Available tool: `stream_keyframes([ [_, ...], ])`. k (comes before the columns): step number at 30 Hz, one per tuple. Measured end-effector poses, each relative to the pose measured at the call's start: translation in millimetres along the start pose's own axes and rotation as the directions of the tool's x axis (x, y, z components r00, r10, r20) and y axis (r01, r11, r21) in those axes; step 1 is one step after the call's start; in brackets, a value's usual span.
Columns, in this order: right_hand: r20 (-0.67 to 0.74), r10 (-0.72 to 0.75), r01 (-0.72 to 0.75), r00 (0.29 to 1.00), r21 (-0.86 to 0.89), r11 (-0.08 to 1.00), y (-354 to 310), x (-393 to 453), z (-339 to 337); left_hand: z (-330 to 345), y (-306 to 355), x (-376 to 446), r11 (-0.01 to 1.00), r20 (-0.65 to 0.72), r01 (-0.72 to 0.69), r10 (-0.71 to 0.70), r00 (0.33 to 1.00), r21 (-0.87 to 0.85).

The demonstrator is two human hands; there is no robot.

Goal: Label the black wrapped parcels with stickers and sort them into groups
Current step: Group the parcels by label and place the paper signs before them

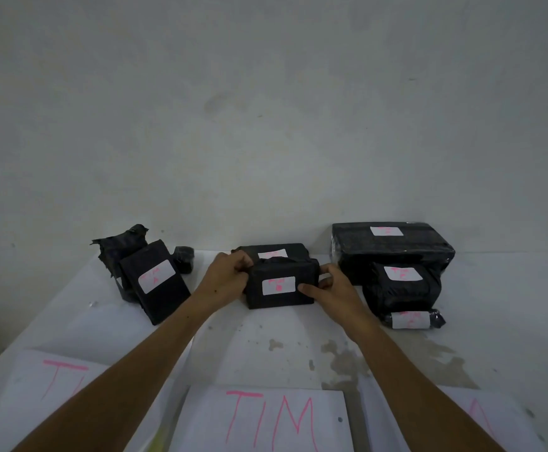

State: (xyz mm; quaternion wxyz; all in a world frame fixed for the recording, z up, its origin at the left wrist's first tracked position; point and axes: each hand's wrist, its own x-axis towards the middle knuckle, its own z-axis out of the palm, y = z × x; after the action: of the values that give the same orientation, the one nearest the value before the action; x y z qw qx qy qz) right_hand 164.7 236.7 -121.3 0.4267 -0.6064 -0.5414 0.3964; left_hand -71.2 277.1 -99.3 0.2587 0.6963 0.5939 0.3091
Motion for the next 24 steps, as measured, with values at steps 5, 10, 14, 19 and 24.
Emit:
stream_keyframes([
  [5, 0.000, -0.015, 0.015, 1.000, 0.035, 0.999, 6, 3, 0, 4, -12, 26, 0.852, -0.022, 0.434, -0.460, 0.888, -0.292],
  [10, 0.003, -0.008, 0.008, 1.000, 0.073, 0.997, 14, 10, 0, 5, 9, 44, 0.851, 0.072, 0.480, -0.476, 0.877, -0.213],
  [14, -0.003, -0.008, 0.008, 1.000, 0.075, 0.997, 16, 12, 0, 1, 6, 56, 0.785, 0.152, 0.506, -0.486, 0.861, -0.357],
  [19, 0.008, -0.002, 0.001, 1.000, 0.065, 0.998, 18, 13, -1, -5, -1, 49, 0.673, 0.232, 0.522, -0.477, 0.848, -0.524],
  [24, 0.001, -0.001, 0.001, 1.000, 0.045, 0.999, 19, 14, 0, -5, 10, 48, 0.713, 0.274, 0.565, -0.495, 0.825, -0.415],
])
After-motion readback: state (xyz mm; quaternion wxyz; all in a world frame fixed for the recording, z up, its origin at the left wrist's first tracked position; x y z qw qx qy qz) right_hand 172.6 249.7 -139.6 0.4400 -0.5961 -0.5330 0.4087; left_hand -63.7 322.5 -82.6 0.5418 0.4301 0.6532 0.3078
